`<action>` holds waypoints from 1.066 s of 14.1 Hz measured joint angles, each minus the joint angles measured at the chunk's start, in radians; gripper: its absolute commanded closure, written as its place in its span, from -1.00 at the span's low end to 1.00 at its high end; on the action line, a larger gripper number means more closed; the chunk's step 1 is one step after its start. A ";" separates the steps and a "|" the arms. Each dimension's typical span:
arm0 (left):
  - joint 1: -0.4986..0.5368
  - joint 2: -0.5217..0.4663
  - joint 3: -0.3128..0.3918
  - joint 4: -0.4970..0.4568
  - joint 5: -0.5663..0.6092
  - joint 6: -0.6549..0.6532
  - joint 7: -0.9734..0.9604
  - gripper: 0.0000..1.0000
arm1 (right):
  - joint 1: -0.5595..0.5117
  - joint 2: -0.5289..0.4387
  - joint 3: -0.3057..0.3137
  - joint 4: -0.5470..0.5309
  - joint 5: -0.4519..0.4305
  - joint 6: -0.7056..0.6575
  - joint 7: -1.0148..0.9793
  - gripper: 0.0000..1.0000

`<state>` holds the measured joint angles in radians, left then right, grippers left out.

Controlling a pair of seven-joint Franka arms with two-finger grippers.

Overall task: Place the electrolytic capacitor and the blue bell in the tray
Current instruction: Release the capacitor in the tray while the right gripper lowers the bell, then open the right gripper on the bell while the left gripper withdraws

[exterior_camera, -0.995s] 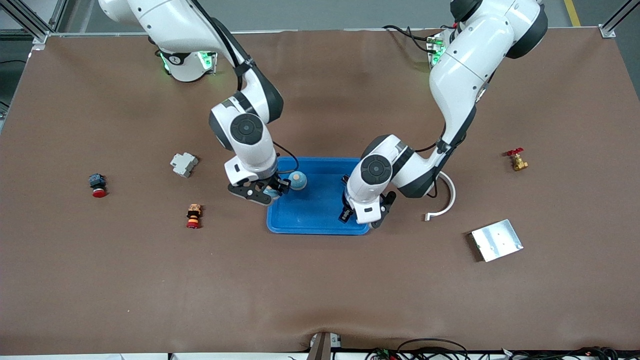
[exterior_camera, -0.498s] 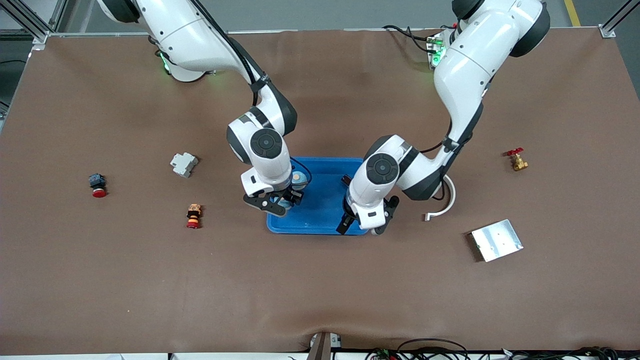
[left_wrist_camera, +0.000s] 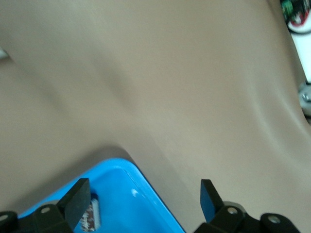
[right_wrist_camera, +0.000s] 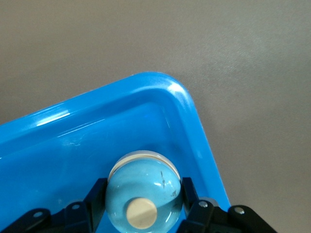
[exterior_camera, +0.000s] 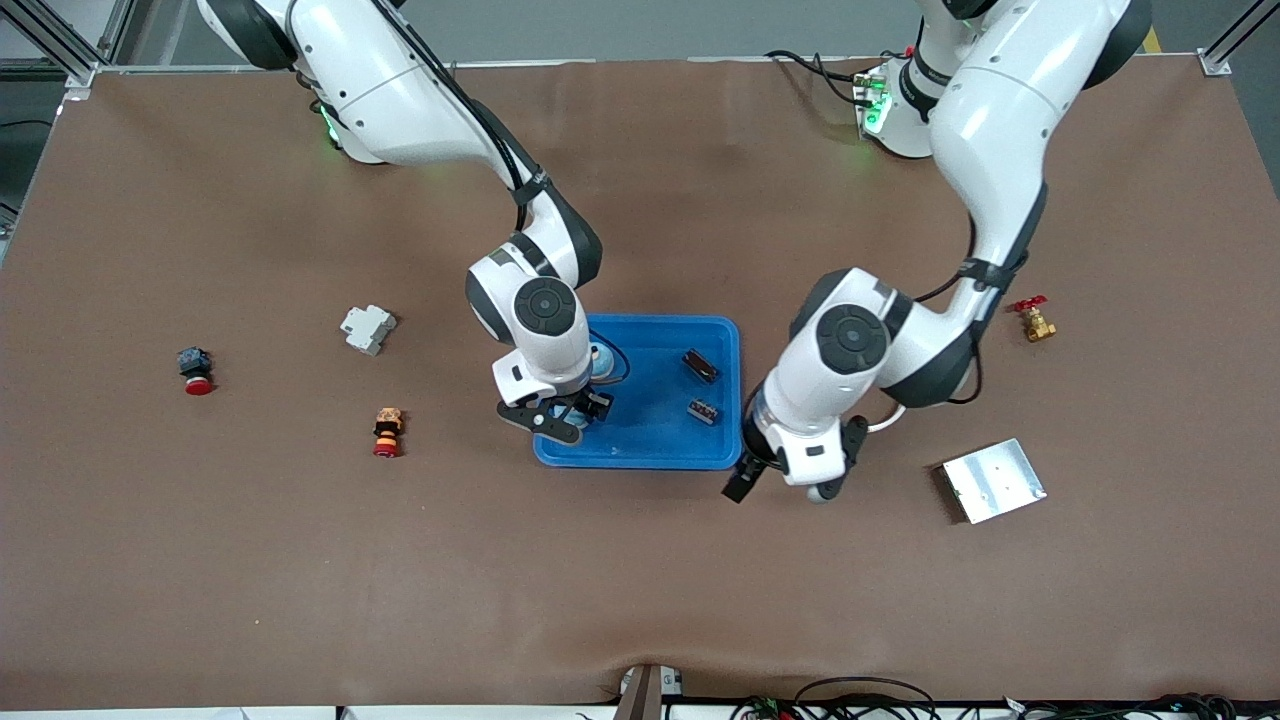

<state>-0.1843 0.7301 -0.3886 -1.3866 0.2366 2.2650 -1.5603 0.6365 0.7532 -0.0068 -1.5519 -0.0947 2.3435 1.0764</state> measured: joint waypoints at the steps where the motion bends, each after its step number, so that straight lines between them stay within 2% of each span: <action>1: 0.025 -0.016 -0.011 0.000 0.000 -0.057 0.046 -1.00 | 0.002 0.005 0.000 0.005 0.000 0.001 0.005 1.00; 4: 0.115 -0.060 -0.049 -0.002 -0.011 -0.172 0.217 -1.00 | 0.009 0.024 0.000 0.025 -0.001 0.001 0.016 1.00; 7: 0.229 -0.097 -0.096 -0.040 -0.038 -0.193 0.400 -1.00 | 0.013 0.041 0.000 0.043 -0.002 0.001 0.026 1.00; 15: 0.442 -0.272 -0.116 -0.294 -0.054 -0.198 0.920 -1.00 | 0.026 0.070 -0.001 0.069 -0.012 0.003 0.071 1.00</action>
<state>0.2574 0.4585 -0.5046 -1.6805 0.1823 2.0672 -0.6399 0.6628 0.8236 -0.0081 -1.4825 -0.1068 2.3464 1.1470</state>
